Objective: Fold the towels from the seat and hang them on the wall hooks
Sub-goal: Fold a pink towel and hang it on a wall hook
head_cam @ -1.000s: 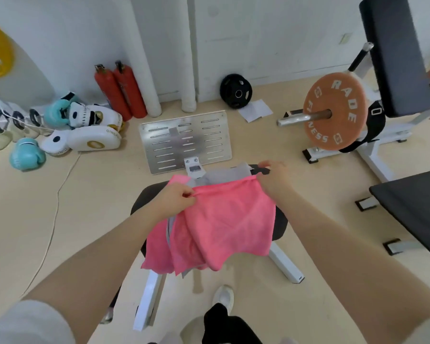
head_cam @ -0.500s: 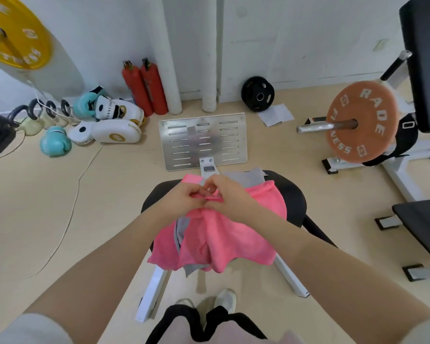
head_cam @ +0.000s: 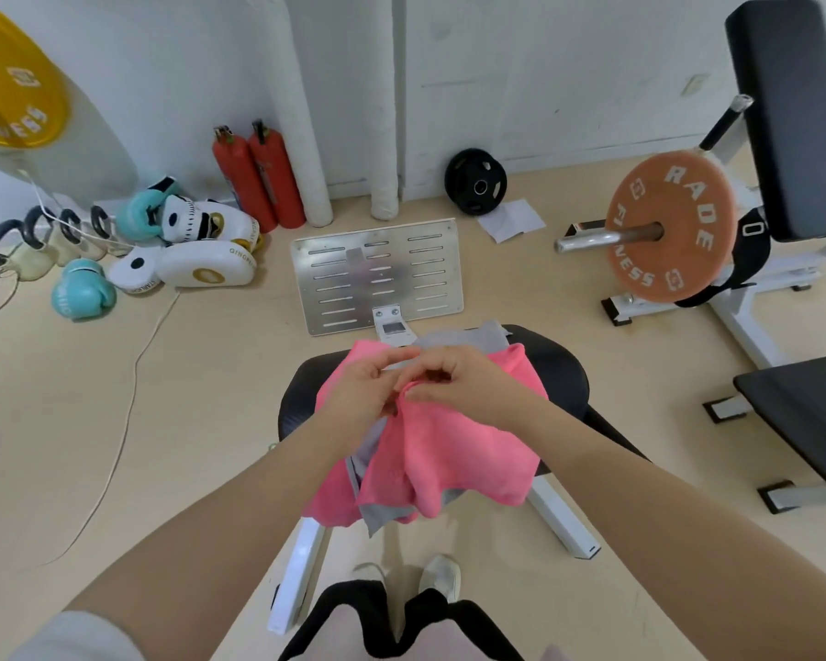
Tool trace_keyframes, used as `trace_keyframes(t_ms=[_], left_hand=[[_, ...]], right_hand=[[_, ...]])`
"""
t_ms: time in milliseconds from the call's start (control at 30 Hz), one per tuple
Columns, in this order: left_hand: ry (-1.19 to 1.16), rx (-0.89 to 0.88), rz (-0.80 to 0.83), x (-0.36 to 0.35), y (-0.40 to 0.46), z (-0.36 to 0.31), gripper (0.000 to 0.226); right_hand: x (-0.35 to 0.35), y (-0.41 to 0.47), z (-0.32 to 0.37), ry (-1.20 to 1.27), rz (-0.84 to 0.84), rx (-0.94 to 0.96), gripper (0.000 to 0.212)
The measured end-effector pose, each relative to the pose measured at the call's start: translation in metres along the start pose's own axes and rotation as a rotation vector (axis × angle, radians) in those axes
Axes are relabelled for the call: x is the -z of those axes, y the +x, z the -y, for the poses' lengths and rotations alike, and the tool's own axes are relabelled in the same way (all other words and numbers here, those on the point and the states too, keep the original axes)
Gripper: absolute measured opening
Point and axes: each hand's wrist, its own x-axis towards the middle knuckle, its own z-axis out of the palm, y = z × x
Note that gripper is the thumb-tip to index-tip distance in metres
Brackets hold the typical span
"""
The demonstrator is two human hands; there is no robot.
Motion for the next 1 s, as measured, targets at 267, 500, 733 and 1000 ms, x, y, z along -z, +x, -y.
trace_keyframes(t_ms=[267,500,733,1000], left_hand=[[-0.077,-0.001,0.159,0.002,-0.008,-0.009,0.028],[-0.078,-0.028,0.319,0.018,-0.012,-0.016,0.026],[0.198,-0.005,0.431,0.027,-0.022,-0.040,0.026],[0.199,0.026,0.425,0.035,-0.031,-0.042,0.021]], right_hand=[[-0.017,0.005,0.005,-0.156,-0.235,0.010,0.010],[-0.025,-0.002,0.021,-0.479,-0.366,-0.036,0.036],[-0.021,0.001,0.013,-0.164,-0.405,-0.072,0.044],[-0.029,-0.007,0.011,0.124,-0.031,-0.189,0.045]])
